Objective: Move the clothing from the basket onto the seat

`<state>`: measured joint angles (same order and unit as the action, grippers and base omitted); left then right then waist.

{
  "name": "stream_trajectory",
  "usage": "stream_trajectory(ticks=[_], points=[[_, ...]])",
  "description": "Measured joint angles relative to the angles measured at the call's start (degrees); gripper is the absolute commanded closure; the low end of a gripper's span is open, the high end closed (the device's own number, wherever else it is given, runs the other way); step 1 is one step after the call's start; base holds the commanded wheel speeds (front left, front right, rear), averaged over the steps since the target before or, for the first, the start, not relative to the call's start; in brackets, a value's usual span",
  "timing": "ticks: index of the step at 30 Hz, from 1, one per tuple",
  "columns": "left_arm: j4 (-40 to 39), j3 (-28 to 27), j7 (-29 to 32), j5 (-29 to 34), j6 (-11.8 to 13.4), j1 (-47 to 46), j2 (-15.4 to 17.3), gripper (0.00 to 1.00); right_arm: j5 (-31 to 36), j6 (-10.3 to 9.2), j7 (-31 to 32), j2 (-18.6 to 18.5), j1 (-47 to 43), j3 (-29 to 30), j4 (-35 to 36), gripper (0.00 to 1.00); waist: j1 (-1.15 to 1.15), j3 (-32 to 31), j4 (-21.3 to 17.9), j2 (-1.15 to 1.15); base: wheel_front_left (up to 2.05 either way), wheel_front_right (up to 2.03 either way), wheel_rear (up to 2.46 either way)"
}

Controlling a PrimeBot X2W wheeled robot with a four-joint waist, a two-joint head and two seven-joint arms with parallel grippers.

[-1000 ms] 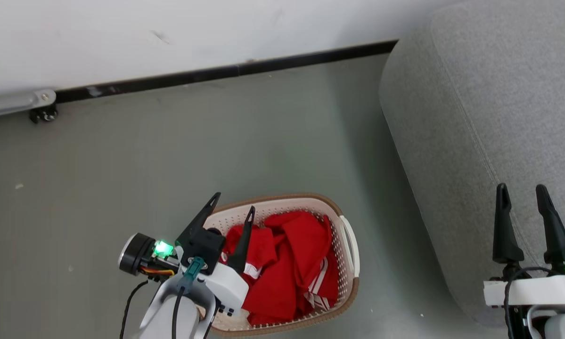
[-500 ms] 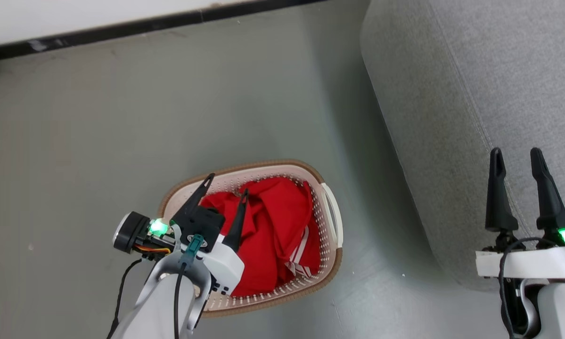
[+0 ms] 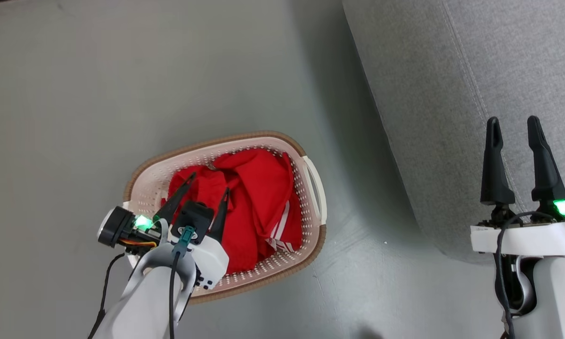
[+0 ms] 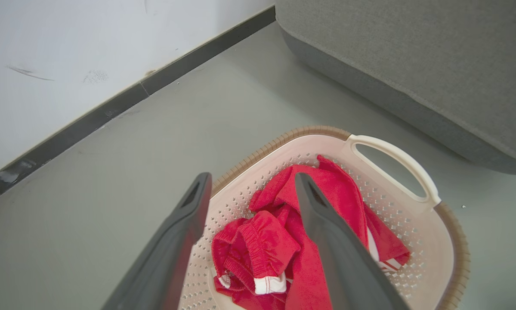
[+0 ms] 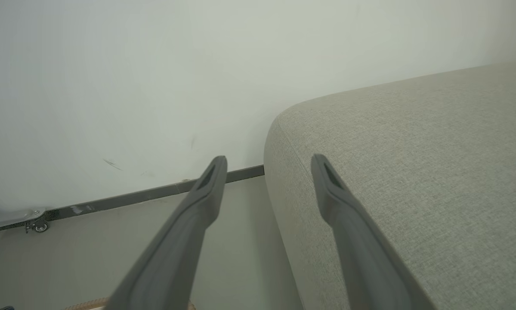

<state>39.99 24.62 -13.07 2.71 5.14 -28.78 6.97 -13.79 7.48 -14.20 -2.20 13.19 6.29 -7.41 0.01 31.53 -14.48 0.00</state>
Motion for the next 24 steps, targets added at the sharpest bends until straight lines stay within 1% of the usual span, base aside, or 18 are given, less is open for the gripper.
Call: stream_trajectory(ticks=[13, 21, 24], points=[[4.69, 2.04, 0.98, 3.25, 0.4, -3.57, 1.83, 0.0, -2.47, 0.0, -0.09, -0.01, 3.97, -1.83, -0.54, 0.0, 0.0, 4.95, -3.31, 0.0, 0.0, 0.0, 0.0], [8.14, 2.4, 1.99, 4.3, 0.4, -4.56, 3.56, 0.0, -3.98, 0.0, -0.1, 0.0, 4.74, -2.77, -0.93, 0.0, 0.0, 7.33, -5.57, 0.0, 0.0, 0.0, 0.0], [9.69, 2.24, 2.56, 4.57, 0.41, -5.37, 4.82, 0.0, -4.5, 0.0, -0.1, 0.0, 5.07, -3.12, -1.32, 0.0, 0.0, 8.47, -6.65, 0.0, 0.0, 0.0, 0.0]])
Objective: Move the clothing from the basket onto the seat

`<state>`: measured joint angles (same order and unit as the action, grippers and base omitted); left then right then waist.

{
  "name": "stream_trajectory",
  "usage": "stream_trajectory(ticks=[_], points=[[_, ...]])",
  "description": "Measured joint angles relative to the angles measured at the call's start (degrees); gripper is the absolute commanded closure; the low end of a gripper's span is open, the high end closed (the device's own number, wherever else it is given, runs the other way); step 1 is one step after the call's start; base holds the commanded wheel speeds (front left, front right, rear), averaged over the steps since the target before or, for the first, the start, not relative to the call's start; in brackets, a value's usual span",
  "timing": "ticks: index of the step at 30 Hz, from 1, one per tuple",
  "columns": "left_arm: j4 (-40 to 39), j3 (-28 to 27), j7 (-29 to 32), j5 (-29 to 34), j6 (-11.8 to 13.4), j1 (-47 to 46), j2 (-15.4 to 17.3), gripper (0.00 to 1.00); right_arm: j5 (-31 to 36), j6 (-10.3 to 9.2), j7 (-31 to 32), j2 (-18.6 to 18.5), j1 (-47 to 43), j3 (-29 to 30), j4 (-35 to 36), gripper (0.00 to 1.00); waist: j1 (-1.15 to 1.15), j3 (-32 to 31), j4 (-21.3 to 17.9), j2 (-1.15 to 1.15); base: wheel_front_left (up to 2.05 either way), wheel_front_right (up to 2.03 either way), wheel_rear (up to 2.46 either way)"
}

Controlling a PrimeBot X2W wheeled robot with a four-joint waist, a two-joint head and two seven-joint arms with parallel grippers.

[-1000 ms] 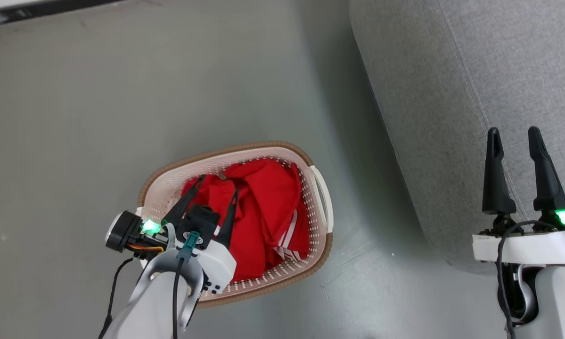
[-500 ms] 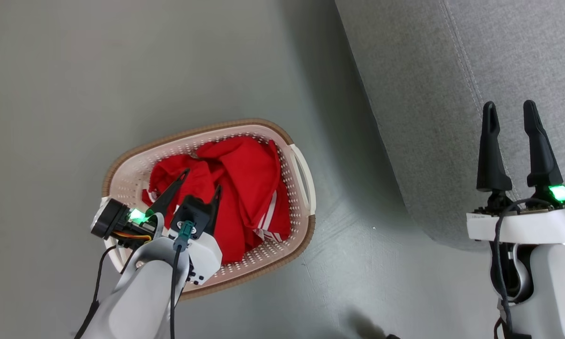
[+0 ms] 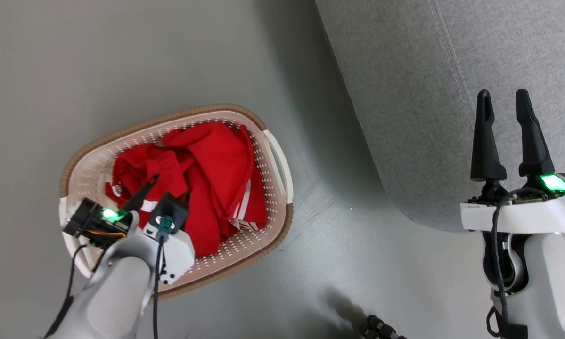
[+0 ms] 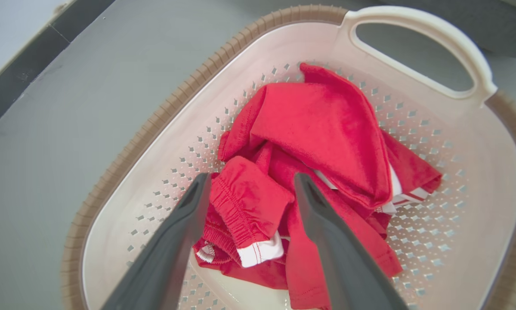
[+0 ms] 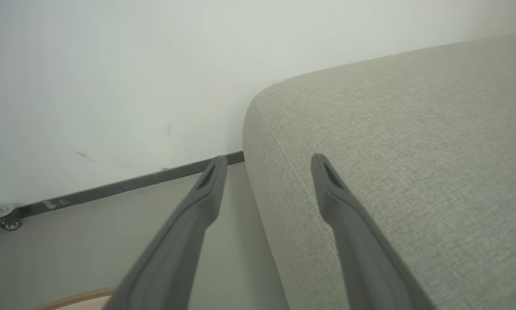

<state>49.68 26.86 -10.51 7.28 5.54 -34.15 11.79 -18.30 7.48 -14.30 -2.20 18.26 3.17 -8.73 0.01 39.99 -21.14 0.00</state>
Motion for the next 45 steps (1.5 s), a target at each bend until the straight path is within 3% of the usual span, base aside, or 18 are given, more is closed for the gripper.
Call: stream_trajectory(ticks=[23, 30, 45], points=[[4.05, -1.32, 1.94, 0.48, 2.13, -4.15, 1.94, 0.0, -3.53, 0.0, -0.15, 0.03, 3.55, -3.75, -0.27, 0.0, 0.0, 5.99, -4.56, 0.0, 0.0, 0.0, 0.0], [5.17, -2.04, 3.47, 1.05, 5.65, -6.27, 2.6, 0.0, -4.5, 0.0, -0.15, 0.03, 4.43, -4.17, -0.41, 0.0, 0.0, 7.37, -5.37, 0.0, 0.0, 0.0, 0.0], [7.73, -1.85, 5.49, 2.92, 9.92, -7.92, 3.03, 0.0, -4.98, 0.0, -0.15, 0.03, 6.41, -5.32, -0.83, 0.0, 0.0, 9.08, -6.38, 0.0, 0.0, 0.0, 0.0]])
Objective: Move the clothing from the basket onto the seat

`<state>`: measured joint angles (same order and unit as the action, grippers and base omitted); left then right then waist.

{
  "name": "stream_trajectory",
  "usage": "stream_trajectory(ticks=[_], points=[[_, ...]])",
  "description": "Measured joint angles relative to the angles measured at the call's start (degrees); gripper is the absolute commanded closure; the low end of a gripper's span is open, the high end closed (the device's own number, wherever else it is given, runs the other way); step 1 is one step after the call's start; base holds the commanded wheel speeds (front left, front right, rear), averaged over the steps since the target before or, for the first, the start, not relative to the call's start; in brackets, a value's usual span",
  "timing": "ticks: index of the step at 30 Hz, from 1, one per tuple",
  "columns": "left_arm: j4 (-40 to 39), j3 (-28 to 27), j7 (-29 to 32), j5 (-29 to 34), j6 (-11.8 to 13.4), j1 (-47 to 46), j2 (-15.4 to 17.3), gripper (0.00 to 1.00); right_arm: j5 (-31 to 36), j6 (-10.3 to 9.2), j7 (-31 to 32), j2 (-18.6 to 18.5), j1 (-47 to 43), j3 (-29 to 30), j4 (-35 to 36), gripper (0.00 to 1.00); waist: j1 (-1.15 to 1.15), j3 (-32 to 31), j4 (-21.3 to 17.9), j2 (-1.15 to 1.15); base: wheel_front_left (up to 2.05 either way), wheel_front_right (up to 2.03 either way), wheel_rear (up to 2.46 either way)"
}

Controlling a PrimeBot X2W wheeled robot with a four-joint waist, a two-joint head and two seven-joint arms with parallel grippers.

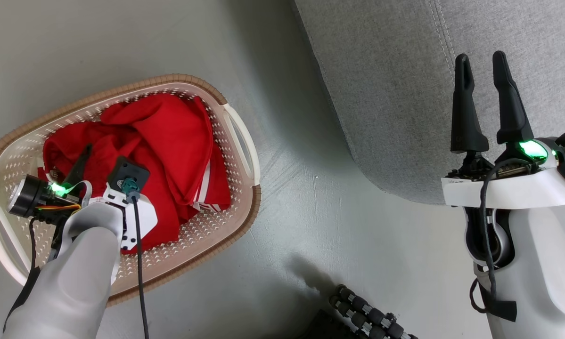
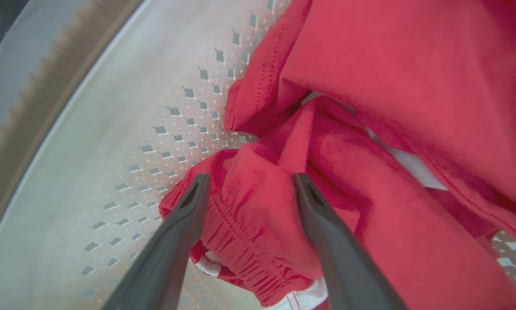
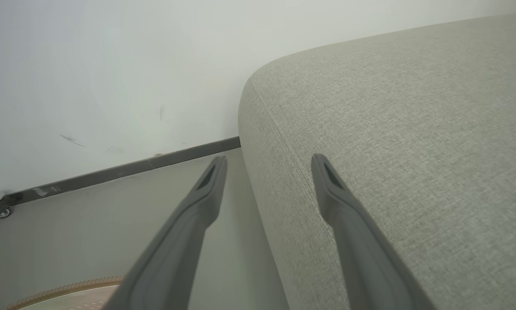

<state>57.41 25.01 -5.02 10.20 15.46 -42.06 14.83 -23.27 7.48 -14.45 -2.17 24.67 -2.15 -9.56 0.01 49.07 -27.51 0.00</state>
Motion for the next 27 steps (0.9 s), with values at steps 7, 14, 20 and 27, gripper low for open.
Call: stream_trajectory(ticks=[7, 14, 20, 27], points=[[1.46, 0.81, 1.56, 1.24, 1.02, -0.24, 0.01, 0.16, -0.01, 0.0, 0.0, 0.0, 0.05, 0.07, -0.18, 0.0, 0.0, 0.13, 0.04, 0.0, 0.0, 0.0, 0.0], [3.03, 0.73, 3.19, 1.13, 1.02, -0.56, 0.04, 1.0, -0.91, 0.0, 0.0, 0.0, 0.25, 0.01, -0.22, 0.0, 0.0, 0.01, 0.27, 0.0, 0.0, 0.0, 0.0], [3.32, 0.75, 3.5, 1.04, 1.02, -0.66, -0.94, 1.0, -0.93, 0.0, 0.0, 0.0, 0.3, 0.1, -0.4, 0.0, 0.0, -0.43, 0.6, 0.0, 0.0, 0.0, 0.0], [1.68, 0.58, 1.72, 0.35, 1.0, -1.24, -2.44, 1.0, -0.68, 0.0, 0.0, 0.0, 0.66, 0.51, -0.57, 0.0, 0.0, -1.29, 1.43, 0.0, 0.0, 0.0, 0.0]])
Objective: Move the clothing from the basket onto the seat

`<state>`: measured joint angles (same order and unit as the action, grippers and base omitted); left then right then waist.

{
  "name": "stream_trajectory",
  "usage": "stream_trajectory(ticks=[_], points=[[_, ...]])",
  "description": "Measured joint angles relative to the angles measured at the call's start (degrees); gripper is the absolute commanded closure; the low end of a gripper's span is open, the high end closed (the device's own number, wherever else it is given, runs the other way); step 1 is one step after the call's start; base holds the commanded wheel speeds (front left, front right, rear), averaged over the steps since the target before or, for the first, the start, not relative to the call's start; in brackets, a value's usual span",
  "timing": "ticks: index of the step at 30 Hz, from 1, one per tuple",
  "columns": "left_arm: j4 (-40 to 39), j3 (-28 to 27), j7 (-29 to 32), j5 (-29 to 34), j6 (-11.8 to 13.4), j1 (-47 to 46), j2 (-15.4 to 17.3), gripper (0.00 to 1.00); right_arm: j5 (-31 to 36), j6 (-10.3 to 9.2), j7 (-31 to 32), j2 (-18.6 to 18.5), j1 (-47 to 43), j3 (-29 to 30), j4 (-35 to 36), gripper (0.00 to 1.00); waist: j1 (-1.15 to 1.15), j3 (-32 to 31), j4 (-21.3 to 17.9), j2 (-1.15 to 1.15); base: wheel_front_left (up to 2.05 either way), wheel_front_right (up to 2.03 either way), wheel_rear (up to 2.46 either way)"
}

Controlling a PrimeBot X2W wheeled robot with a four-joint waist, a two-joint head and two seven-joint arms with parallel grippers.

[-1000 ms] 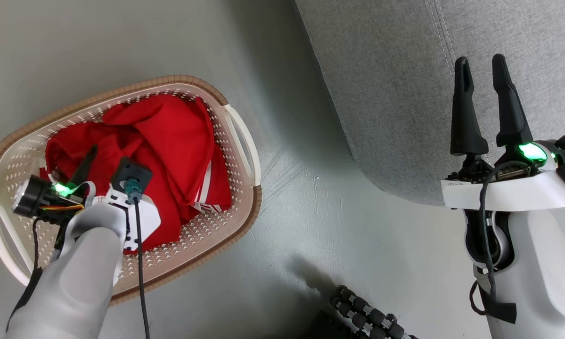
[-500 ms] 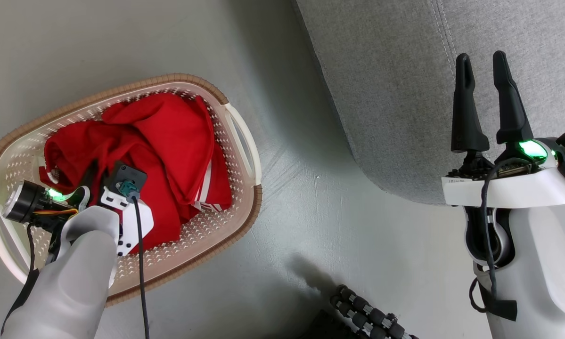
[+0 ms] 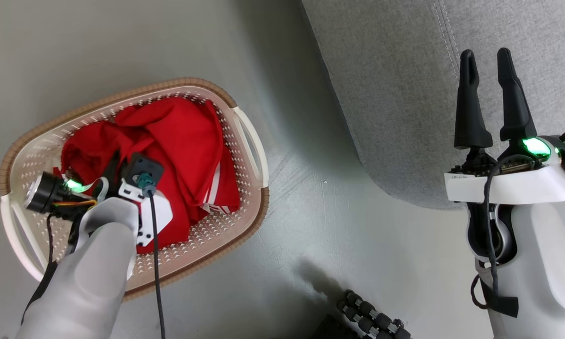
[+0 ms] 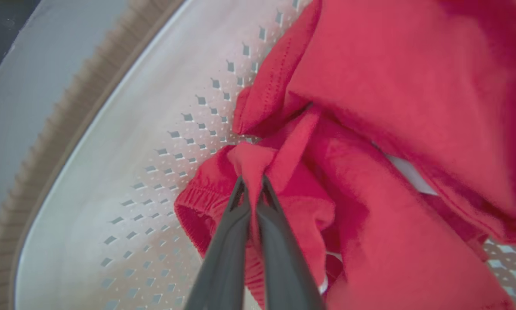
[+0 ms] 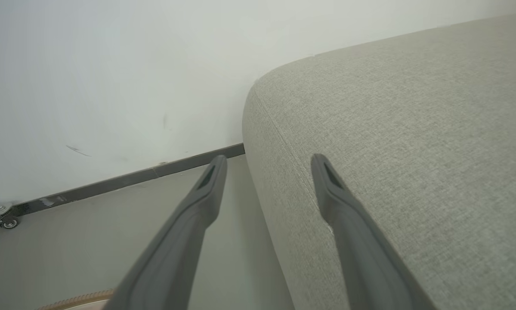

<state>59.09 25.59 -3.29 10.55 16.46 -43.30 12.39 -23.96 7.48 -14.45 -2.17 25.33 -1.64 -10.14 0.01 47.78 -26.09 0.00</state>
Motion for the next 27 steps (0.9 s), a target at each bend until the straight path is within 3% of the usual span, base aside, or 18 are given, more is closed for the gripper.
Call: stream_trajectory(ticks=[17, 27], points=[[-4.95, -2.44, -7.97, -4.76, 0.63, 1.15, -2.68, 1.0, 4.11, 0.0, 0.0, -0.03, 0.77, 1.19, -0.9, 0.0, 0.0, -3.89, 4.11, 0.0, 0.0, 0.0, 0.0], [-8.7, -3.0, -9.45, -6.48, 0.6, 2.24, -4.17, 1.0, 7.48, 0.0, 0.0, -0.08, 0.77, 1.22, -2.15, 0.0, 0.0, -6.93, 6.71, 0.0, 0.0, 0.0, 0.0]])
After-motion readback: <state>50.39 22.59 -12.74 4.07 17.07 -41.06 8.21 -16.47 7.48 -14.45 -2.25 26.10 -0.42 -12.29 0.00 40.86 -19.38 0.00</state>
